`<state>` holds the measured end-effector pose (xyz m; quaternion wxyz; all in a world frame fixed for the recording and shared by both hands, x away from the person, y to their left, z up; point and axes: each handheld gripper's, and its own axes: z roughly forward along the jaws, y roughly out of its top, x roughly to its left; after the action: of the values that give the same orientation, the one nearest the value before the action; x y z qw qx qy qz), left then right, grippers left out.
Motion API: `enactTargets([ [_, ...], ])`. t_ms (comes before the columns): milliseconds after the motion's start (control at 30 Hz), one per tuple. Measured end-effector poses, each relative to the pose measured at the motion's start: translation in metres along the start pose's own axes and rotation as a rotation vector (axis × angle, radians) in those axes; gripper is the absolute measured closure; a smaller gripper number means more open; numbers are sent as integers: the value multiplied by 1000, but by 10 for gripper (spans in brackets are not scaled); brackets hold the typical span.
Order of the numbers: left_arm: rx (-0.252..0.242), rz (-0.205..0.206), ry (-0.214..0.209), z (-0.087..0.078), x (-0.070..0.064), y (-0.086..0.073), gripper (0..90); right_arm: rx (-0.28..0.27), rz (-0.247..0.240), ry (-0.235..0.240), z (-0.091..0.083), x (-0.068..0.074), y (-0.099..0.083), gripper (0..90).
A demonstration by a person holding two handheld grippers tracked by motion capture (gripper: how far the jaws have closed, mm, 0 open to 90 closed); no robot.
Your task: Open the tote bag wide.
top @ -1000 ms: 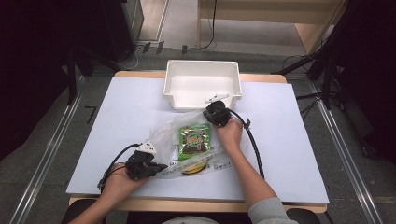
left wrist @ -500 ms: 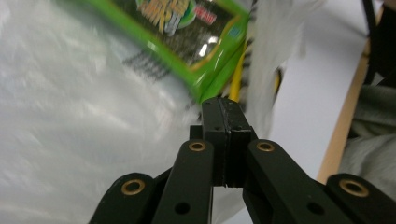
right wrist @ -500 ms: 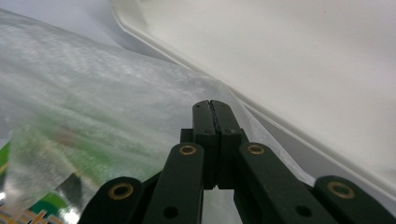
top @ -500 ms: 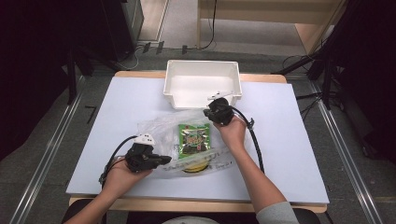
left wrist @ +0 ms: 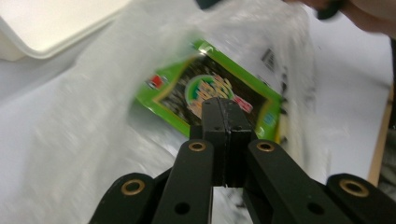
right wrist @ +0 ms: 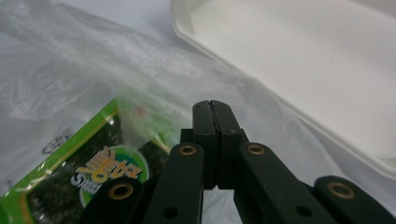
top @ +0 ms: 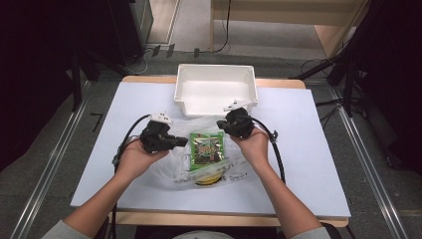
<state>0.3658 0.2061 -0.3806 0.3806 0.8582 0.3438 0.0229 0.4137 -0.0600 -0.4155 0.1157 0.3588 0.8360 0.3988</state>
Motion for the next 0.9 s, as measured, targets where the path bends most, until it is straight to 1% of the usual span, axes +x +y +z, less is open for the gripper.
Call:
enactTargets([
  [33, -1, -2, 1, 2, 3, 5, 900, 2, -8, 3, -2, 2, -3, 900],
  [67, 0, 4, 18, 5, 5, 9, 900, 5, -15, 6, -5, 3, -5, 900],
  [100, 10, 8, 22, 8, 8, 13, 900, 3, -22, 7, -7, 5, -8, 900],
  [133, 13, 4, 20, 11, 10, 16, 900, 7, -24, 10, -10, 6, -10, 900],
  [167, 12, 12, 24, 14, 12, 18, 900, 12, -19, 9, -13, 7, -13, 900],
  [200, 17, 11, 22, 17, 14, 20, 900, 10, -21, 10, -15, 7, -15, 900],
  [267, 31, 29, 27, 26, 19, 21, 900, 6, -17, 13, -19, 7, -21, 900],
  [333, 54, 27, 40, 38, 26, 19, 900, 11, -8, 13, -21, 7, -26, 900],
  [400, 72, 16, 61, 47, 34, 17, 900, 15, -9, 13, -24, 6, -33, 900],
  [467, 70, -3, 71, 51, 41, 15, 900, 20, -1, 17, -25, 5, -39, 900],
  [500, 60, -16, 76, 53, 45, 14, 900, 22, 1, 13, -25, 5, -42, 900],
  [567, 48, -23, 81, 56, 50, 13, 900, 29, 1, 12, -26, 4, -48, 900],
  [600, 51, -25, 86, 58, 53, 13, 900, 30, 0, 12, -27, 4, -50, 900],
  [667, 57, -25, 95, 61, 56, 11, 900, 38, 7, 14, -28, 5, -55, 900],
  [700, 55, -32, 108, 63, 58, 11, 900, 37, 4, 12, -28, 5, -57, 900],
  [733, 52, -45, 107, 65, 61, 10, 900, 39, 3, 15, -29, 5, -59, 900],
  [800, 52, -49, 119, 67, 64, 9, 900, 48, 5, 16, -29, 6, -66, 900],
  [867, 49, -64, 112, 69, 67, 7, 900, 58, 2, 15, -30, 8, -71, 900],
  [900, 49, -66, 115, 70, 67, 6, 900, 61, 3, 18, -30, 10, -74, 900],
])
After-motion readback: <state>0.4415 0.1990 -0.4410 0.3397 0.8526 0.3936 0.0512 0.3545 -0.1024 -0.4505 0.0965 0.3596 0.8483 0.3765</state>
